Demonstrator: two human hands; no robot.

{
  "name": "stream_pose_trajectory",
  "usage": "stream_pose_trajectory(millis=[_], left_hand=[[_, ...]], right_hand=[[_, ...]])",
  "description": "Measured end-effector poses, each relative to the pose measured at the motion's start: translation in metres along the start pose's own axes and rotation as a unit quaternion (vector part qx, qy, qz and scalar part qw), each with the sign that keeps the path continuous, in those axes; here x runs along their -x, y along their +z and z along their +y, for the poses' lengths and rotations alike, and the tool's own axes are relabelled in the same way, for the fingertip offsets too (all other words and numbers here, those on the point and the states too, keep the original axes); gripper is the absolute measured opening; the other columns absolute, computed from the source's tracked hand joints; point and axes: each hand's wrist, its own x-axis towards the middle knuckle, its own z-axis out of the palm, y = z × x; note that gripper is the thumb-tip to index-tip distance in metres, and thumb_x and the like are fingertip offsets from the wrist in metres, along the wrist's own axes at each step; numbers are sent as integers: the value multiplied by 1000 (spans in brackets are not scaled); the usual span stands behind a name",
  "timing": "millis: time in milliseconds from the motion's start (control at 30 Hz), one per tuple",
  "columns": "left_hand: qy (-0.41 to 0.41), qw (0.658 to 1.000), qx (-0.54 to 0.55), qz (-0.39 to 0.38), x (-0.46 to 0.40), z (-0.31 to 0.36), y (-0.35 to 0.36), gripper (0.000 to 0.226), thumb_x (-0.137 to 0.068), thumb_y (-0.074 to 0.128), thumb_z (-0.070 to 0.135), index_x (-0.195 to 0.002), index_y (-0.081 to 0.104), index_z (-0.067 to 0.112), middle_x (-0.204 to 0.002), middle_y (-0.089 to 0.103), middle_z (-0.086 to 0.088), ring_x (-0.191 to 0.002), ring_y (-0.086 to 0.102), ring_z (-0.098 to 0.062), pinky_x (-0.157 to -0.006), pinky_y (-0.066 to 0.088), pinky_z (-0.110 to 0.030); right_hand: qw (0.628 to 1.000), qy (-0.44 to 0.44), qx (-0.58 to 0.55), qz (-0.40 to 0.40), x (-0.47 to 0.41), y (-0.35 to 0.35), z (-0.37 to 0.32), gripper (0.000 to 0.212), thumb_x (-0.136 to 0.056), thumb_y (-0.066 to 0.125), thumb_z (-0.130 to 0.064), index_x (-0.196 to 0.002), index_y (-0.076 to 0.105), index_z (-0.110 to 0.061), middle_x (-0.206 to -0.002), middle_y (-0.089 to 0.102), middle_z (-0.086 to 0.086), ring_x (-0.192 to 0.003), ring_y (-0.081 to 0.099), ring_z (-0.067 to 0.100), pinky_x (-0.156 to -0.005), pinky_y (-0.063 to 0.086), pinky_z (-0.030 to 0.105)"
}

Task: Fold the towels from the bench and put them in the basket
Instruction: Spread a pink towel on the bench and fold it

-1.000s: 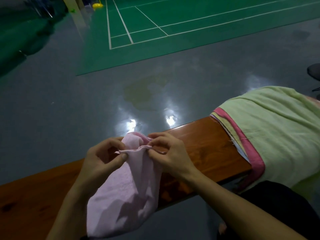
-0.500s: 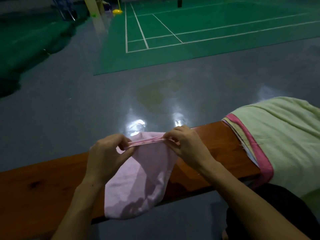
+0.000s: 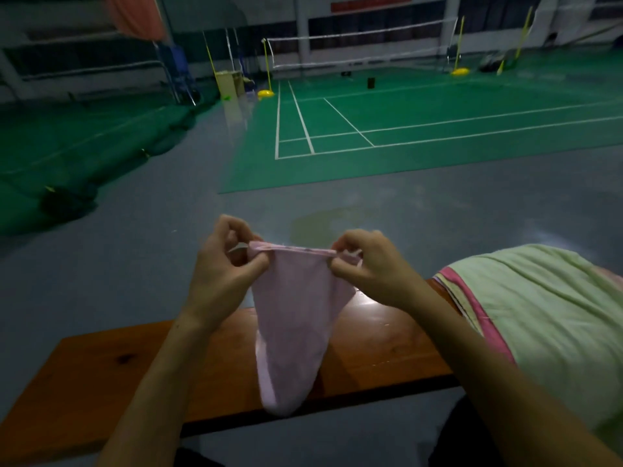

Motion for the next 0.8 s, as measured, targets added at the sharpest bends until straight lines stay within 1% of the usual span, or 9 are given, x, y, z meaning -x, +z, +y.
stream_pose_trajectory(millis=[67,133,200,300,400,467,567,733,800], left_hand=[[-24,997,60,29,0,21,-4,33,-91,78,4,-108,52,11,-98,72,-4,-86,76,-19,-70,64,-30],[-19,997,50,57,-1,33,-7,38,-87,84,13,-113,55,11,-100,71,-5,-88,75,-18,-70,64,-31],[-7,997,25,69,0,41,-10,38,-85,86,19,-112,61,13,-104,71,-6,-91,74,-18,-73,65,-32],[-13,998,21,52,9,52,-12,34,-85,86,24,-113,67,18,-104,74,-4,-92,75,-21,-71,65,-35],[-28,998,39,35,23,62,-13,29,-85,86,24,-110,73,19,-98,76,-1,-90,76,-22,-67,64,-37],[-50,997,62,22,30,67,-15,27,-83,86,24,-108,78,17,-98,79,-2,-91,76,-22,-68,64,-37],[-92,991,95,3,41,67,-17,32,-78,85,27,-105,79,11,-97,80,-5,-88,78,-24,-72,66,-39],[-150,988,31,-32,43,20,0,28,-78,86,23,-95,73,4,-83,79,-7,-75,77,-21,-60,65,-36],[-165,985,4,-42,35,-16,15,27,-81,86,23,-93,70,4,-79,78,-7,-72,77,-20,-55,62,-34]], right_hand=[[996,26,-87,-3,-4,-14,-15,11,-96,70,-26,-96,72,-16,-86,67,-7,-75,60,5,-65,47,18],[991,46,-123,12,-4,-25,-26,10,-99,71,-23,-102,73,-13,-90,70,-5,-75,60,1,-64,49,15],[988,60,-139,25,-1,-32,-31,13,-97,75,-24,-105,76,-14,-93,73,-4,-78,64,3,-68,52,19],[983,83,-159,26,9,-44,-35,13,-95,78,-26,-104,78,-17,-94,76,-3,-82,69,5,-75,61,29],[979,93,-183,22,23,-58,-39,20,-91,81,-30,-105,81,-16,-95,79,0,-91,76,17,-83,65,40],[976,90,-196,16,34,-68,-43,21,-88,84,-32,-102,82,-15,-93,80,1,-90,77,19,-80,65,40],[965,101,-243,-12,48,-76,-44,23,-84,87,-28,-97,82,-10,-90,79,6,-85,77,23,-73,66,37],[966,151,-208,-38,48,-49,-14,29,-80,89,-34,-89,80,-8,-82,78,5,-76,76,15,-60,59,24],[968,174,-178,-31,40,-24,13,31,-80,90,-37,-87,81,-9,-79,78,5,-75,76,17,-58,61,30]])
